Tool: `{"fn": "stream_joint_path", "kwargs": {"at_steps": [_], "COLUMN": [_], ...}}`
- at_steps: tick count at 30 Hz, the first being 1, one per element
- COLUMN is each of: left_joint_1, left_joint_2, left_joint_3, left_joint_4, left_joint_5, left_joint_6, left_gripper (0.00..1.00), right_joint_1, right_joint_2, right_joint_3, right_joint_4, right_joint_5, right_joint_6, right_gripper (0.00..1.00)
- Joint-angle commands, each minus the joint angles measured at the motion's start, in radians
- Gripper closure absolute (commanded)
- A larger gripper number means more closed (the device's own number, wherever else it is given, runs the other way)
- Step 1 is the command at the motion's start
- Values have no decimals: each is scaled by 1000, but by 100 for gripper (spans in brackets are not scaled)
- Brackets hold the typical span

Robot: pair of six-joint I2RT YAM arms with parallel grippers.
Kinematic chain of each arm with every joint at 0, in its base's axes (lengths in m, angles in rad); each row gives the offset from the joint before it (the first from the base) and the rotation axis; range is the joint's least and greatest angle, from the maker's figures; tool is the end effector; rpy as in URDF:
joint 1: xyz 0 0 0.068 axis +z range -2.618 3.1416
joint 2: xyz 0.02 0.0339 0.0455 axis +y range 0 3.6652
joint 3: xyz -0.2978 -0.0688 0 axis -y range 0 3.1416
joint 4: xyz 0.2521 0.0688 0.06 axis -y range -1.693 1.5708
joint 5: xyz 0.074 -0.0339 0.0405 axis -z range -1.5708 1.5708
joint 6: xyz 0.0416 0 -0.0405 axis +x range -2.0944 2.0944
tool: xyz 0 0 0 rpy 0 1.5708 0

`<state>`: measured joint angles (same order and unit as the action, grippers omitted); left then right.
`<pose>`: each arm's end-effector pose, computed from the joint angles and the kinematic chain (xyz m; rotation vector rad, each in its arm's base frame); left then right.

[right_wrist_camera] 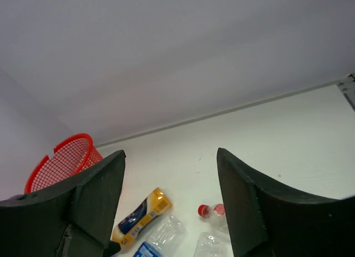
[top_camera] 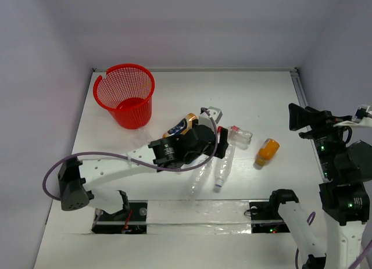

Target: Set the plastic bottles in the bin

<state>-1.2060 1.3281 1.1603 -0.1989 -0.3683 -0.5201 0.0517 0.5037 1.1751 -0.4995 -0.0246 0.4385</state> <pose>0.1254 -0.2864 0.3792 0.4271 1.9496 -0.7939 0.0330 0.0027 0.4808 0.2511 1.3896 0.4241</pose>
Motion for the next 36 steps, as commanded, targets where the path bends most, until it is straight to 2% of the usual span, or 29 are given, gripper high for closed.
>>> {"fn": "stream_joint_path", "kwargs": {"at_steps": [1, 2, 4, 5, 6, 9, 10, 12, 18, 19, 20, 21, 22, 23, 24, 25, 27, 28, 32, 36], "left_joint_1": [-20, -20, -29, -38, -49, -75, -90, -102, -102, -102, -102, -102, -102, -102, -102, -102, -102, -102, -102, -92], "left_joint_2": [35, 71, 132, 155, 181, 273, 316, 359, 538, 565, 615, 640, 667, 733, 767, 822, 868, 888, 982, 1028], "left_joint_3": [71, 97, 148, 168, 192, 286, 329, 375, 574, 605, 663, 689, 719, 799, 840, 905, 950, 969, 1064, 1081], "left_joint_4": [35, 41, 55, 59, 61, 73, 82, 82, 38, 23, 10, 4, -26, -52, -74, -103, -109, -114, -128, -111], "left_joint_5": [-14, -3, 17, 23, 41, 78, 84, 77, 51, 39, 31, 32, 49, 51, 57, 58, 57, 54, 13, -4], "left_joint_6": [26, 28, 38, 45, 51, 103, 114, 129, 132, 131, 129, 132, 144, 146, 147, 150, 152, 149, 121, 98], "left_gripper": [32, 33, 35, 37, 40, 68, 86, 99, 100, 98, 91, 84, 69, 62, 56, 44, 35, 28, 15, 12], "right_joint_1": [-9, -9, -9, -9, -9, -9, -9, -9, -9, -9, -9, -9, -9, -9, -9, -9, -9, -9, -9, -9], "right_joint_2": [-11, -10, -7, -5, -5, 5, 6, 7, -14, -16, -20, -21, -22, -28, -31, -34, -50, -54, -71, -86], "right_joint_3": [47, 60, 102, 119, 136, 218, 237, 293, 347, 345, 345, 347, 347, 347, 344, 339, 330, 327, 301, 276], "right_joint_4": [24, 27, 35, 36, 38, 26, 23, 18, -36, -45, -54, -63, -79, -86, -88, -93, -97, -99, -99, -97], "right_joint_5": [-8, -14, -46, -51, -57, -54, -64, -70, -67, -69, -72, -80, -93, -101, -109, -124, -130, -138, -179, -201], "right_joint_6": [5, 6, 17, 20, 22, 26, 28, 32, 22, 17, 14, 9, 2, 0, -1, -3, -4, -4, -1, 6], "right_gripper": [27, 31, 51, 84, 99, 100, 100, 100, 100, 100, 99, 85, 75, 50, 40, 33, 22, 21, 17, 16]}}
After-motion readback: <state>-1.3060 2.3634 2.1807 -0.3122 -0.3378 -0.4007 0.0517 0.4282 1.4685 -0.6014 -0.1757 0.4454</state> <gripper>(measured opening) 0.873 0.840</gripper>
